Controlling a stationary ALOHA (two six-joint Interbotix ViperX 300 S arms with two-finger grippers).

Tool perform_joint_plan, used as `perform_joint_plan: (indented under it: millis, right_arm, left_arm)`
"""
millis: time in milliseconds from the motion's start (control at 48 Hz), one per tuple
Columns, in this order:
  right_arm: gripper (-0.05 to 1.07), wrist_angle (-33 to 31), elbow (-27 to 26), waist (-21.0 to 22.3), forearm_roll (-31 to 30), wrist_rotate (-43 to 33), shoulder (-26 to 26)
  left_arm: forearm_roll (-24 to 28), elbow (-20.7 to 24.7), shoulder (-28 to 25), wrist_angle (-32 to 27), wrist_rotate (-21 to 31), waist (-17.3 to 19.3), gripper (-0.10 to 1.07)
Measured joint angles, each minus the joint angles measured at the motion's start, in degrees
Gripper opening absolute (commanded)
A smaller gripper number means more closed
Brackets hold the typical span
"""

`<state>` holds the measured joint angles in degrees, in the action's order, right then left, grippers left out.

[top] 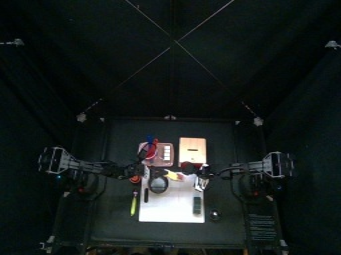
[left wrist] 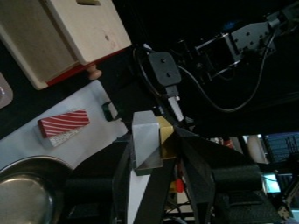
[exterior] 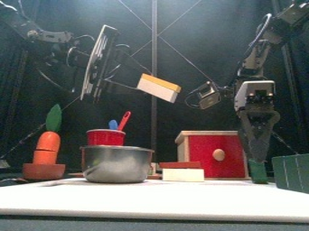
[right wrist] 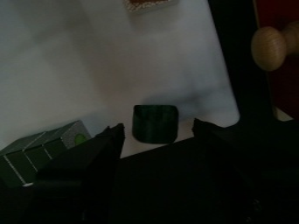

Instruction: Put egg sushi into bowl

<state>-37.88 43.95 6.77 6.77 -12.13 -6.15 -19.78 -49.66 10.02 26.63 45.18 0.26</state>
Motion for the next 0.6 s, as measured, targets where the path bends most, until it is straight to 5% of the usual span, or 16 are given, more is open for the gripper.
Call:
perform_joint_plan:
  millis: [292, 604]
  right_arm:
    - [1.02, -1.8, -0.2, 0.4, 0.2, 0.0, -1.8]
    - [1.02, -0.9, 2.6, 0.4, 3.3, -0.1, -12.8]
  left_arm:
    - [0.6, -0.3, 0.1, -1.4, -0.1, 0.3, 0.62]
    - [2.5, 0.3, 0.1, -11.2, 0.0, 1.3, 0.62]
